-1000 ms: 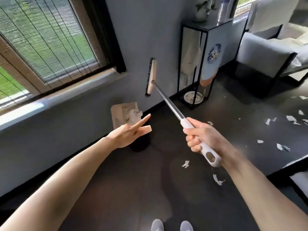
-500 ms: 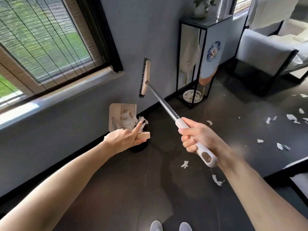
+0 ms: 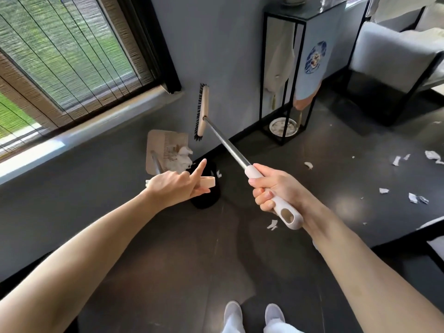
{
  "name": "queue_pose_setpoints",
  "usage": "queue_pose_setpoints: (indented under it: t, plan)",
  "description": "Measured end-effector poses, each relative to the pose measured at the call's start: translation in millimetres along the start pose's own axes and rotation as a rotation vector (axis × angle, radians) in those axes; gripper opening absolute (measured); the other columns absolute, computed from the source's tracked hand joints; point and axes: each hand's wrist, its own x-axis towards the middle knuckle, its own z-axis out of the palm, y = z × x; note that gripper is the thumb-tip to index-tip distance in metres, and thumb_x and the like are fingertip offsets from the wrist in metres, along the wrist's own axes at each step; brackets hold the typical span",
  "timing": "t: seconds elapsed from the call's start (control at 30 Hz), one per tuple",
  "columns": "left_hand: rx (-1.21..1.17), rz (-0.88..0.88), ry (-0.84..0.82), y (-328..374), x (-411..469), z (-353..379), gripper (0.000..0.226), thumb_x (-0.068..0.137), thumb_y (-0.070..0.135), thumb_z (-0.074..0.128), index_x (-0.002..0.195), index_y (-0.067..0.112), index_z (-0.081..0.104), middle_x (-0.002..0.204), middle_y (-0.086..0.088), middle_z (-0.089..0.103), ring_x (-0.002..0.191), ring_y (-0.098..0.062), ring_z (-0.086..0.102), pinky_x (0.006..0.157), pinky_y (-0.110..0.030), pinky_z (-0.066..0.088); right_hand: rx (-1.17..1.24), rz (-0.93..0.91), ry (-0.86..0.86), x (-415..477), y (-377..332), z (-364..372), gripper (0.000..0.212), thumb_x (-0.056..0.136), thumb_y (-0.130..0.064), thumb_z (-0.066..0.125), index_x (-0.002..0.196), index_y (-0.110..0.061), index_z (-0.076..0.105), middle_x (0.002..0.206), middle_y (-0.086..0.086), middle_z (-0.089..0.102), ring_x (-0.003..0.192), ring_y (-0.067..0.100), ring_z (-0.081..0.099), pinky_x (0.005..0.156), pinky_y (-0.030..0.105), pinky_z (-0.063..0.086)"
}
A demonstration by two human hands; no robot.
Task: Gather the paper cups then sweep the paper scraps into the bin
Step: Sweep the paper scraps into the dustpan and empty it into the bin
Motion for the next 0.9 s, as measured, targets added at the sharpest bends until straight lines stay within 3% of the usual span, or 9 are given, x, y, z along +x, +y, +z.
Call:
queue_pose_setpoints:
  t: [0.1,0.2,0.37,0.5,0.7,0.83,0.9]
  plan:
    - [0.023,0.03,-0.039,20.0,-3.0,13.0,0.088,0.083,0.071,0.0,0.154,0.019,0.006,0.084,0.001,0.068,0.064,-0.023,0.069,0.04,-0.029,0.034,-0.003,0.01,-0.006,-3.0,10.0,-3.8,0.066,0.096,0.0,0.048,0.152,-0.024,0.022,0.05,-0.003,0.045,0.036,0.003,0.038,0.032,0.016,0.034]
    - [0.025,0.132,-0.107,43.4,7.6,25.5,0.083,0.089,0.069,0.006,0.153,0.018,-0.005,0.089,-0.002,0.067,0.067,-0.02,0.068,0.044,-0.03,0.041,-0.004,0.021,0.007,-3.7,16.4,-5.3,0.065,0.096,0.0,0.048,0.151,-0.023,0.023,0.05,-0.002,0.043,0.036,0.003,0.037,0.032,0.016,0.033]
    - [0.033,0.278,-0.123,42.1,9.8,20.7,0.089,0.077,0.069,-0.017,0.152,0.021,-0.011,0.087,-0.002,0.065,0.067,-0.019,0.067,0.044,-0.03,0.042,-0.003,0.027,0.028,-9.2,18.0,-9.6,0.063,0.096,0.0,0.048,0.151,-0.019,0.024,0.053,-0.001,0.042,0.036,0.003,0.037,0.032,0.016,0.034]
    - [0.068,0.256,-0.076,26.5,1.9,8.3,0.09,0.076,0.068,-0.019,0.153,0.024,-0.006,0.089,0.001,0.066,0.072,-0.02,0.07,0.045,-0.031,0.038,0.013,0.01,0.042,-16.2,18.1,-12.9,0.063,0.096,0.0,0.048,0.151,-0.021,0.025,0.05,-0.003,0.045,0.037,0.002,0.038,0.033,0.016,0.035]
    - [0.049,0.16,-0.103,27.5,-0.8,10.4,0.09,0.076,0.071,-0.01,0.154,0.026,0.0,0.094,0.0,0.066,0.076,-0.023,0.07,0.046,-0.032,0.04,0.04,-0.016,0.049,-21.1,16.7,-15.6,0.066,0.095,0.0,0.049,0.152,-0.023,0.023,0.051,-0.003,0.045,0.038,0.002,0.038,0.033,0.015,0.034]
    - [0.048,0.168,-0.225,45.8,0.9,38.0,0.078,0.091,0.069,0.011,0.154,0.025,0.003,0.101,-0.004,0.065,0.081,-0.025,0.069,0.055,-0.036,0.05,0.038,-0.013,0.05,-24.1,21.1,-24.1,0.064,0.096,-0.001,0.049,0.151,-0.024,0.025,0.049,-0.004,0.046,0.037,0.002,0.038,0.032,0.016,0.034]
    - [0.049,0.155,-0.214,46.8,6.3,46.7,0.073,0.094,0.066,0.018,0.152,0.022,0.017,0.1,-0.004,0.066,0.083,-0.025,0.07,0.054,-0.033,0.045,0.053,-0.007,0.057,-23.7,24.0,-27.4,0.063,0.096,-0.001,0.048,0.15,-0.023,0.026,0.05,-0.004,0.045,0.036,0.003,0.038,0.032,0.016,0.034]
